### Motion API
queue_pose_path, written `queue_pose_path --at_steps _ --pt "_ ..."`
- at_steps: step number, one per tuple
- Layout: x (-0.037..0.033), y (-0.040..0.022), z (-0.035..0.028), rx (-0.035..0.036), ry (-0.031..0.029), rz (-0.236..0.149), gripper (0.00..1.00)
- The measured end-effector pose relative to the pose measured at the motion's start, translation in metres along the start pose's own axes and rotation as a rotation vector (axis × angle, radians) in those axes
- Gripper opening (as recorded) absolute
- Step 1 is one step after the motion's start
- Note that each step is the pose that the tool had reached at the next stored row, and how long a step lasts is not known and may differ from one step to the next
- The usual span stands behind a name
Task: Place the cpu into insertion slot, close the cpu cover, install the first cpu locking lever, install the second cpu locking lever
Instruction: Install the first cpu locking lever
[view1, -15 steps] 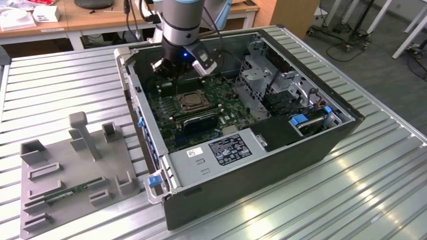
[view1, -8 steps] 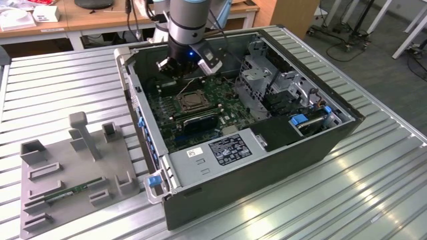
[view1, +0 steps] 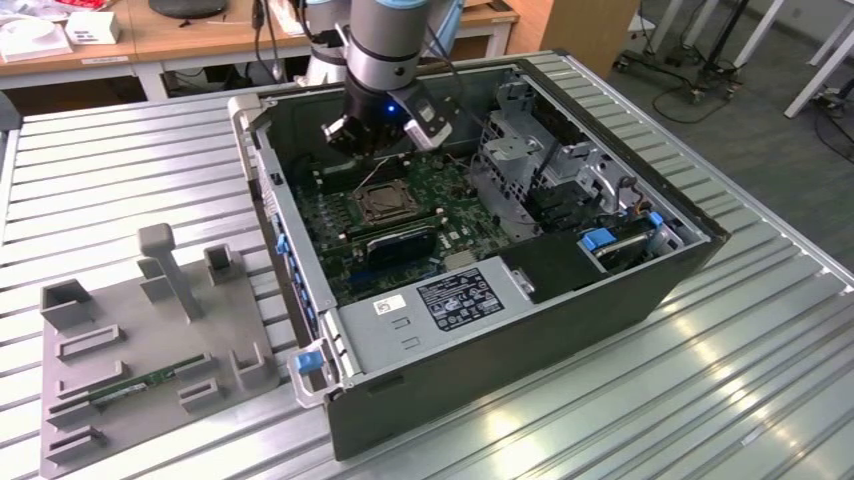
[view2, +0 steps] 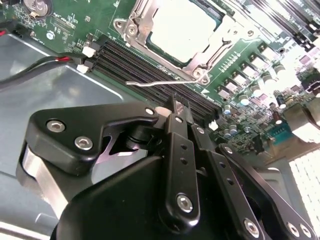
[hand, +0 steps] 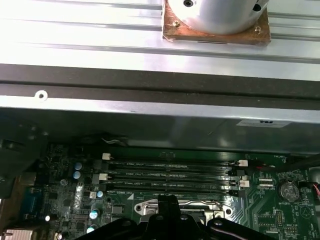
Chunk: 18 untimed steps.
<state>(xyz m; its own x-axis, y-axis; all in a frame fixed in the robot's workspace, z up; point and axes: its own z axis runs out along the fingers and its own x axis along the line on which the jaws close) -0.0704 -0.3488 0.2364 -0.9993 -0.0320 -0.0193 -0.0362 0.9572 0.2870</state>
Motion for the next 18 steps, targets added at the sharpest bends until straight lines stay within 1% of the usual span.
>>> queue_pose_path --at_steps 2,6,15,18 --pt "-0.0008 -0.0004 0.0020 0.0000 0.0000 0.000 0.11" --pt "-0.0053 -0.0005 0.0039 -0.0001 0.0002 0.000 0.11" --pt "-0.0069 0.0043 0.0084 -0.0014 -0.0001 0.000 0.11" --pt "-0.0072 0.0047 0.0089 -0.0015 0.0000 0.000 0.11"
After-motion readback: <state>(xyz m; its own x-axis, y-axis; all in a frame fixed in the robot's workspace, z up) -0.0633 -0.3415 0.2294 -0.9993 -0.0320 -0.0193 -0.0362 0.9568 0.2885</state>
